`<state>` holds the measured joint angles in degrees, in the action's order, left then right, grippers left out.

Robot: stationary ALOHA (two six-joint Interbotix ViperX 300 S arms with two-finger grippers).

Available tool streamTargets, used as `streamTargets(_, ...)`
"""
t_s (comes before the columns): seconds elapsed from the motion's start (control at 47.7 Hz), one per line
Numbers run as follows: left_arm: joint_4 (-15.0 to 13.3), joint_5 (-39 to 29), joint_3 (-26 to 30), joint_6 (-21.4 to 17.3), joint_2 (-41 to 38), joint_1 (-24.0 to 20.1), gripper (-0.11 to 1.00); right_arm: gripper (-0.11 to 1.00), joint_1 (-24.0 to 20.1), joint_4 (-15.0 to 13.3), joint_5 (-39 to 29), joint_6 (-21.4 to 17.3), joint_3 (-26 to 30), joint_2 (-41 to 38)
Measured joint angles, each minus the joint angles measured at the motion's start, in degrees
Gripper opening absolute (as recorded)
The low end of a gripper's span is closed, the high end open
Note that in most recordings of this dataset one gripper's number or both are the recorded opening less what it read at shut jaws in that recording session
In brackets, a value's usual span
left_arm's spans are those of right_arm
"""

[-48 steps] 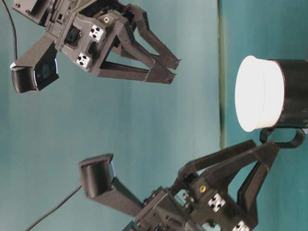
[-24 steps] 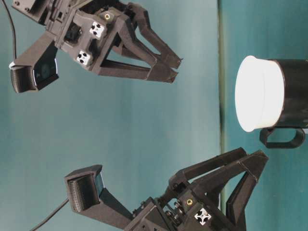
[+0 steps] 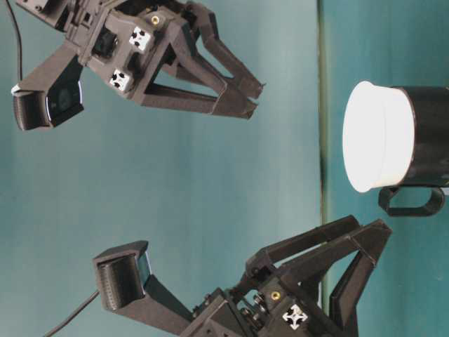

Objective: Holding the cup holder with the left arm, the right arm places the cup into the cup holder.

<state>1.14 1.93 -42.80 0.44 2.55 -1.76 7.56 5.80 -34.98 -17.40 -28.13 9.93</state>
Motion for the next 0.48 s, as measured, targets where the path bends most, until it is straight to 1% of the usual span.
streamTargets(0.482, 0.00, -1.41, 0.00, 0.35, 0.00, -0.09, 0.84, 0.86, -0.09, 0.00, 0.79, -0.09, -0.26, 0.18)
